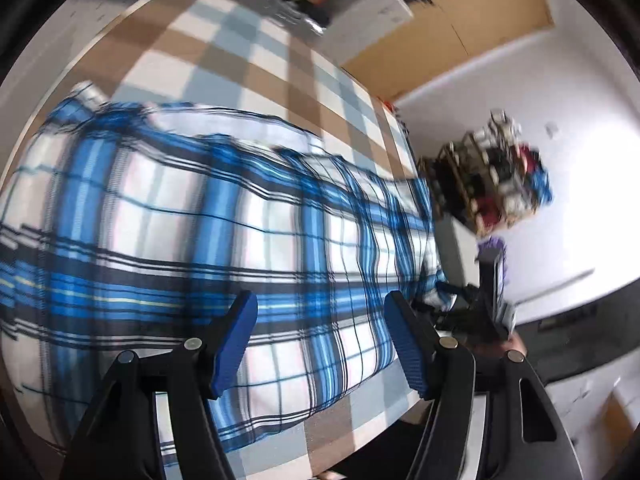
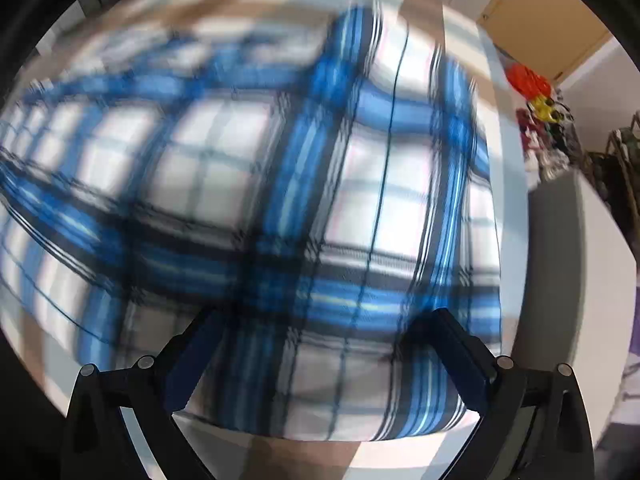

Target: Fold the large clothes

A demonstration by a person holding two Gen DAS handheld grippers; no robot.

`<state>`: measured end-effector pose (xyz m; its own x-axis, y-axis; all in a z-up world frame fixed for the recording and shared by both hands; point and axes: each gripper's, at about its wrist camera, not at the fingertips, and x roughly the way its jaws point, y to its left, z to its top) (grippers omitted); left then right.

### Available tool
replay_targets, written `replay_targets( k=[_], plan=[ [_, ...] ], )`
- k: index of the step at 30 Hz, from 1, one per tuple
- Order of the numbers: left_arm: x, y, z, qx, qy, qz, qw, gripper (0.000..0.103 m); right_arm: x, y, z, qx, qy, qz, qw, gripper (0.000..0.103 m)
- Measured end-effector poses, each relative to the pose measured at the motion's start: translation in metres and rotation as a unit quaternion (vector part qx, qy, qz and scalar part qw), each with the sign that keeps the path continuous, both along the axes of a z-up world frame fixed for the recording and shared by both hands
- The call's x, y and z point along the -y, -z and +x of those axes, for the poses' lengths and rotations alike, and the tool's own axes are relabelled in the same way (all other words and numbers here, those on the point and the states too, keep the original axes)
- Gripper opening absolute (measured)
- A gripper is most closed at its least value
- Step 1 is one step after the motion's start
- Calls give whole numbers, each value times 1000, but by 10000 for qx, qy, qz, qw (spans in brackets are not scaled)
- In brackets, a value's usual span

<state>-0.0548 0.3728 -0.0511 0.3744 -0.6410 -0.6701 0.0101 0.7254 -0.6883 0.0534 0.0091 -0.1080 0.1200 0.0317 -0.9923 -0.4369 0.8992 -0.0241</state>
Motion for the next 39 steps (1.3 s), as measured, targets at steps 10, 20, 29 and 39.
replay_targets(
  k=[10,20,29,39],
  plan=[
    [36,19,11,-514,524,-404,9965,61,-17,-60,20,64,378,787,9962,103],
    [42,37,8,-788,601,-41,9951,60,-156,-23,-7,-39,-1203,54,9927,103],
    [5,-12,-14,-282,243,670,9971,61,-129,-57,-19,-298,-806,1131,9899,102],
    [-51,28,-39,-775,-514,600,9939,61,-114,-44,-67,-156,-913,1017,9905,103]
  ],
)
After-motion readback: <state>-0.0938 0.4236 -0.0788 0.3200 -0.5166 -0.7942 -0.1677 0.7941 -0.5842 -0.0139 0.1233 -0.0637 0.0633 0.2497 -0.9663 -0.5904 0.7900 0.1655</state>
